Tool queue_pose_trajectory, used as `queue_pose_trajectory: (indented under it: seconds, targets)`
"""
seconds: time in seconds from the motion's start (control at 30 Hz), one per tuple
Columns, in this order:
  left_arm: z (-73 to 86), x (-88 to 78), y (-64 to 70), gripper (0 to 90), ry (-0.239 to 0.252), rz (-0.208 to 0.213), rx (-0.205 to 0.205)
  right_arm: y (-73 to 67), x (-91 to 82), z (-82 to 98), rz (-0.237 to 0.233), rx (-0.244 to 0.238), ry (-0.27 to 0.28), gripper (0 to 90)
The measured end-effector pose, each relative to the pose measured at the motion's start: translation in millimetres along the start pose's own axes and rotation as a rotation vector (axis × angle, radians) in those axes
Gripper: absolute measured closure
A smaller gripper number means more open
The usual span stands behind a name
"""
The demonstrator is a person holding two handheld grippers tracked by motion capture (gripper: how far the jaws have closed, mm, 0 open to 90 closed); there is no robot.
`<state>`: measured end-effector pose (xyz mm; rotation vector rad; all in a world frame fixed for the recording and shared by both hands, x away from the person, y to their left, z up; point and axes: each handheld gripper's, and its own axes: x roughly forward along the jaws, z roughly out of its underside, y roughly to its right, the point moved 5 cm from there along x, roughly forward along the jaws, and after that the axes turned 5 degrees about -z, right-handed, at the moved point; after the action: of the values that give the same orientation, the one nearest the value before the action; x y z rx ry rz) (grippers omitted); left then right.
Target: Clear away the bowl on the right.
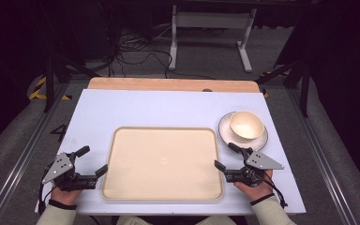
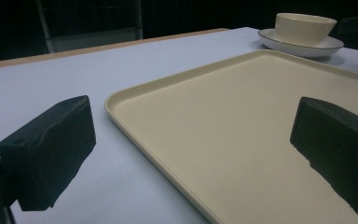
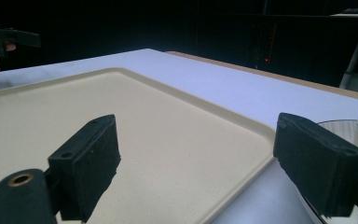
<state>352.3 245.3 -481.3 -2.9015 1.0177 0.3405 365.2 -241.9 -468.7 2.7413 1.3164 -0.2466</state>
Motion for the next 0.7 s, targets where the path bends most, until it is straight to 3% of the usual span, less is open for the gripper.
queue_pose_trajectory:
  seconds: [0.7]
  targets:
    - [0.1,-0.4,0.3,0.6,-0.003,0.001,0.002,1.3,0.2,-0.1,-0.003,0.012,-0.001,15.1]
